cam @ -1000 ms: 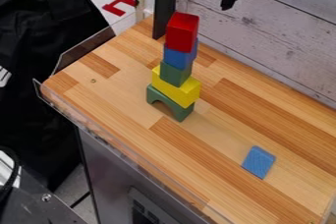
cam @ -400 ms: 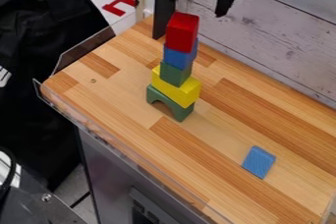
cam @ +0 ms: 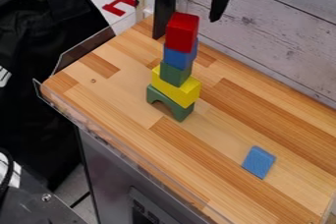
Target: Remove the red block from the arch
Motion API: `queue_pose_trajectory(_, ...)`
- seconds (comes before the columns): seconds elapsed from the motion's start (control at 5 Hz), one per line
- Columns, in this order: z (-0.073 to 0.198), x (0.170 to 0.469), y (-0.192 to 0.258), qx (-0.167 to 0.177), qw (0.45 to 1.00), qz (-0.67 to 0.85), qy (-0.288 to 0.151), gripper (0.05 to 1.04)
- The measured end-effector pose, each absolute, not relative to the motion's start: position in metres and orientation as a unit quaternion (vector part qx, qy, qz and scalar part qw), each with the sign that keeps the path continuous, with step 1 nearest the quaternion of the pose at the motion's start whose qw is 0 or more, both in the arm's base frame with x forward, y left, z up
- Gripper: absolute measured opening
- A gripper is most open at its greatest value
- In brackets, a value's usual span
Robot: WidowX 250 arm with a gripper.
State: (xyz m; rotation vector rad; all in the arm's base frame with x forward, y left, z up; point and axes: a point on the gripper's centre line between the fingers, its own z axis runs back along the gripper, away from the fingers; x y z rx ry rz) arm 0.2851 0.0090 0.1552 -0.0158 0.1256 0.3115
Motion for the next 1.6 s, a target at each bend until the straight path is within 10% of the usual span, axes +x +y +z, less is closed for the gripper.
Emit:
queue_pose_trajectory(0.8, 0.138, 0.276, 0.010, -0.027, 0.980, 0.176, 0.087, 0.968)
queue_pose_trajectory(1.2, 0.136, 0.278, 0.008, -0.024, 0.981, 0.173, 0.084, 0.560)
queue_pose_trajectory(1.6, 0.144, 0.292, 0.001, -0.012, 0.986, 0.153, 0.071, 0.560)
